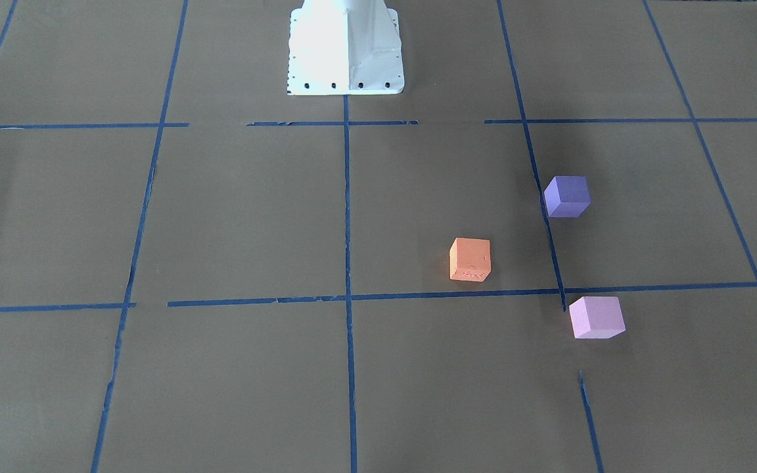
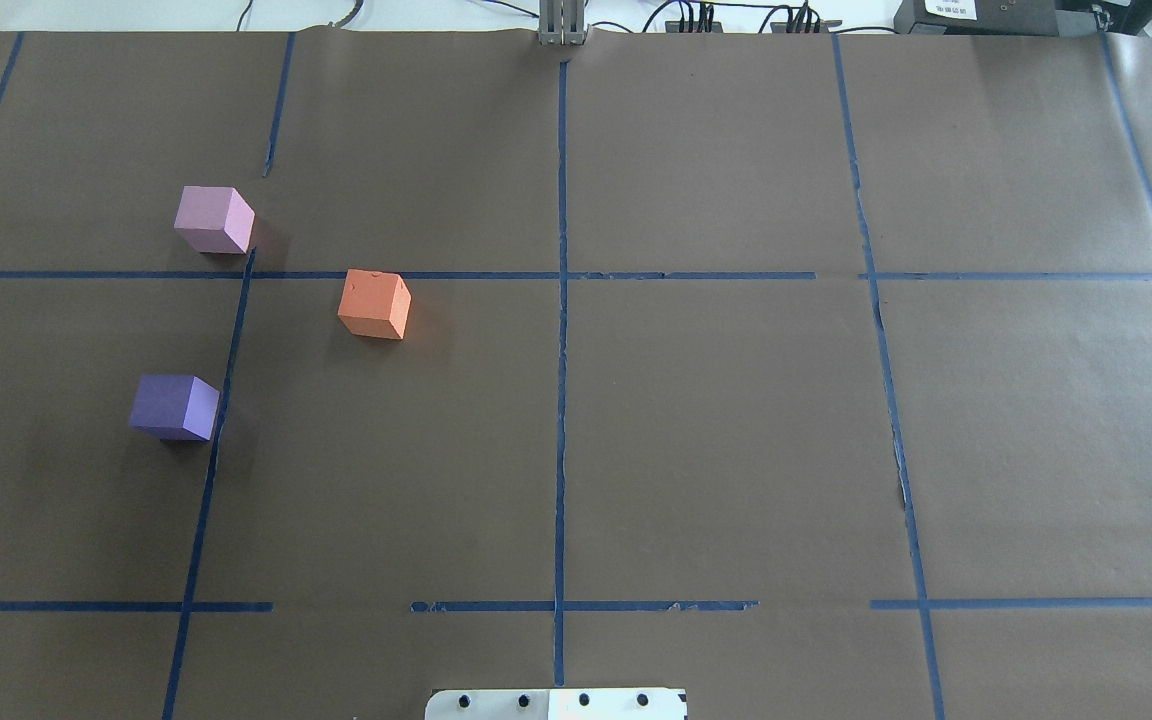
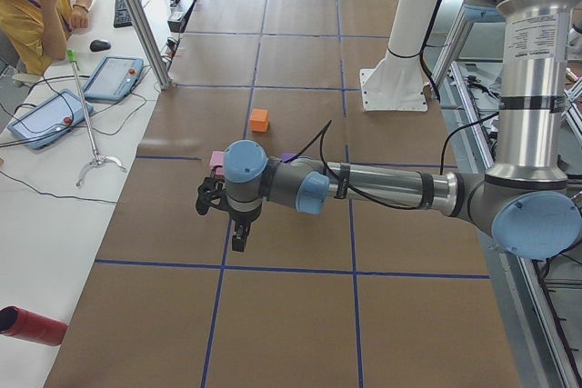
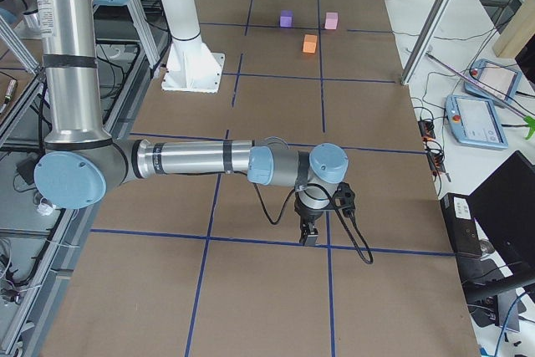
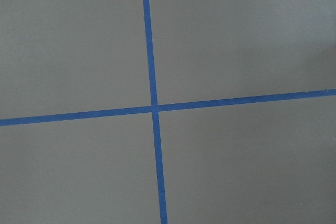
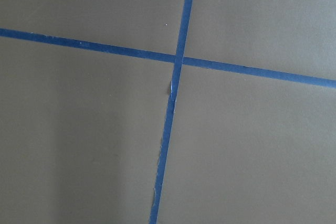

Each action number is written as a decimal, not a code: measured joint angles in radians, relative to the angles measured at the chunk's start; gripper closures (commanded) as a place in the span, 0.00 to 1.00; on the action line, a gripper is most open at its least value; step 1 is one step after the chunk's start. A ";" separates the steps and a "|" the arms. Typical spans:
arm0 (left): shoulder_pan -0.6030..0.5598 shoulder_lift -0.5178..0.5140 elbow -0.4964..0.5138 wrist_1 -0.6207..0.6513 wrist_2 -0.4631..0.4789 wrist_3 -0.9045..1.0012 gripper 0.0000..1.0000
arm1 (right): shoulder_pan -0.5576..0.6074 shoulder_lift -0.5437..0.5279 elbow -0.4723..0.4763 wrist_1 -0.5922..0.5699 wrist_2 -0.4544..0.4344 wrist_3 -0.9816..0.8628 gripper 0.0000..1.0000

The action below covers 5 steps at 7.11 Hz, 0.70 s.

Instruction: Arrange blocks in a line

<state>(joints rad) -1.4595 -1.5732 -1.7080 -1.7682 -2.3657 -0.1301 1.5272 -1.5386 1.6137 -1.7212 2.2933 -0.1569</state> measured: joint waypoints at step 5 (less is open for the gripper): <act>0.250 -0.348 0.008 -0.172 0.070 -0.260 0.00 | -0.001 0.000 0.000 0.000 0.000 0.000 0.00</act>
<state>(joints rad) -1.2094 -1.9209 -1.6996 -1.9404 -2.2957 -0.3905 1.5266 -1.5386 1.6138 -1.7211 2.2933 -0.1565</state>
